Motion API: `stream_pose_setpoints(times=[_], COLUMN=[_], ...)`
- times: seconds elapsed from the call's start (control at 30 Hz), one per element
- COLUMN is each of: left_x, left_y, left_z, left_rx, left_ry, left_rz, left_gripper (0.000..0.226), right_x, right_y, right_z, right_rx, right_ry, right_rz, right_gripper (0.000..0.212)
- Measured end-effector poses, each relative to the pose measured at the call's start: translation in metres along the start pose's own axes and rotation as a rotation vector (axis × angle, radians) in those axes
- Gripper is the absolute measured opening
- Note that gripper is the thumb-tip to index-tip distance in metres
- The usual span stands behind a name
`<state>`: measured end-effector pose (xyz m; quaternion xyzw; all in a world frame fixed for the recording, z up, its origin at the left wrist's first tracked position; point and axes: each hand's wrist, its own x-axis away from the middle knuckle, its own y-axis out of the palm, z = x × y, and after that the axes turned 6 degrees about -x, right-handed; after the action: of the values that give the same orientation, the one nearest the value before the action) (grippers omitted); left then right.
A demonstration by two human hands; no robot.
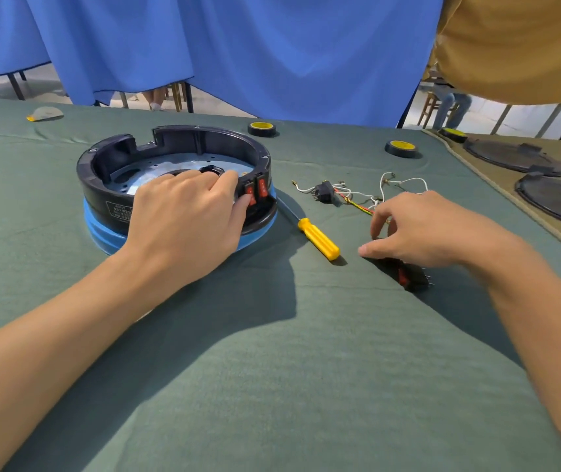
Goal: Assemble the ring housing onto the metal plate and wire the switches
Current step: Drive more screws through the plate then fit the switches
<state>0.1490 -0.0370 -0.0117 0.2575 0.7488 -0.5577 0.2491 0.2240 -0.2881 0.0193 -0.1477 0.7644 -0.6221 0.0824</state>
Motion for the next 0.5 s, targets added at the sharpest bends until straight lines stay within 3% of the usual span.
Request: stream_pose_setpoints(times=[0.2,0.5], left_x=[0.001,0.002], left_y=[0.003,0.002], left_z=[-0.003,-0.022], left_rx=[0.018,0.111], left_ry=[0.002,0.007], left_rz=[0.023,0.025], left_gripper=[0.033,0.043], right_x=[0.003,0.008], right_y=[0.008,0.027], right_z=[-0.014,-0.043], right_rx=[-0.156,-0.571], right_ry=[-0.157,-0.330], right_rz=[0.169,0.440], right_gripper=[0.011,0.019])
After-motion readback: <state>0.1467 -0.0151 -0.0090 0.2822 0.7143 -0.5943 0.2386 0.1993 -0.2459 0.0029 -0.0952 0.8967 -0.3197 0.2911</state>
